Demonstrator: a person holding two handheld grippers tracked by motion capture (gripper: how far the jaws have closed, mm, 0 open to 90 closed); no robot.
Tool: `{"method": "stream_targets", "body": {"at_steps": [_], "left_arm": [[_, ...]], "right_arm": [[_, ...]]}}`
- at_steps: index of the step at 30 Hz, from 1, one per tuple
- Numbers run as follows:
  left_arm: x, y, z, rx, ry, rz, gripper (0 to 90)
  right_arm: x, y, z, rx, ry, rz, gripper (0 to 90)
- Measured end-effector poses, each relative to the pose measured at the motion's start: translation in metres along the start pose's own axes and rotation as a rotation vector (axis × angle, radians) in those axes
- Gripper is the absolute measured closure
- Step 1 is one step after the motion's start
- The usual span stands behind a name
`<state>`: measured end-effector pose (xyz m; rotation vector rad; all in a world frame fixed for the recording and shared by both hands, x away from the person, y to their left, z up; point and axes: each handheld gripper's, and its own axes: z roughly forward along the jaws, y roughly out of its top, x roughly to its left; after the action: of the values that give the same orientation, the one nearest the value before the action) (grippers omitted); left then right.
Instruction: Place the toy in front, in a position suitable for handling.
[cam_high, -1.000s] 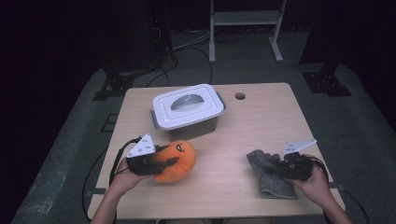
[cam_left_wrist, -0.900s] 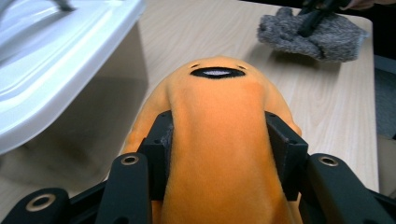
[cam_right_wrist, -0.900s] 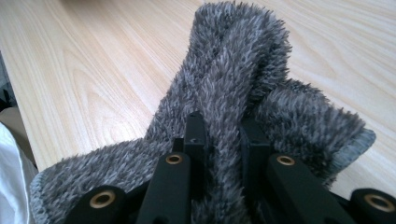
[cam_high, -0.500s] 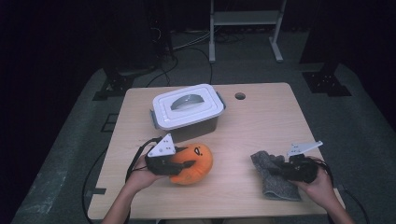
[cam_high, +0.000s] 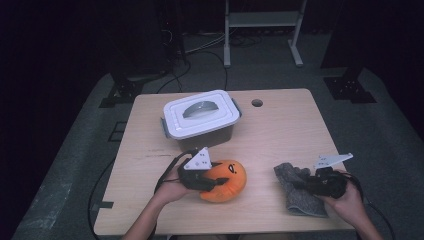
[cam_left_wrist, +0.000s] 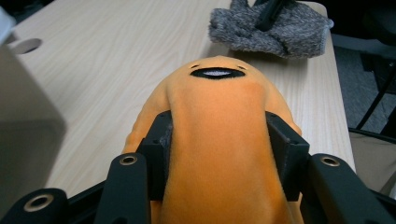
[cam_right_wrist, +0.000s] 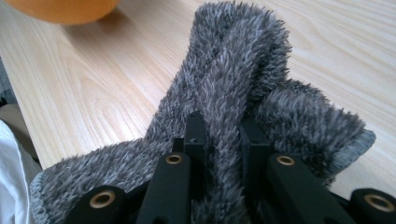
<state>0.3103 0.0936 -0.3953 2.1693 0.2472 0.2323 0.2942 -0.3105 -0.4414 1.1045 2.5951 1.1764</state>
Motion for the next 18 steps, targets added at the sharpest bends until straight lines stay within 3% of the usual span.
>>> {"method": "stream_targets", "body": {"at_steps": [18], "left_arm": [[-0.009,0.012,0.042,-0.003,-0.084,0.058,49.7]], "right_arm": [[-0.008,-0.015,-0.010,-0.016,-0.002,0.028,76.2]]}}
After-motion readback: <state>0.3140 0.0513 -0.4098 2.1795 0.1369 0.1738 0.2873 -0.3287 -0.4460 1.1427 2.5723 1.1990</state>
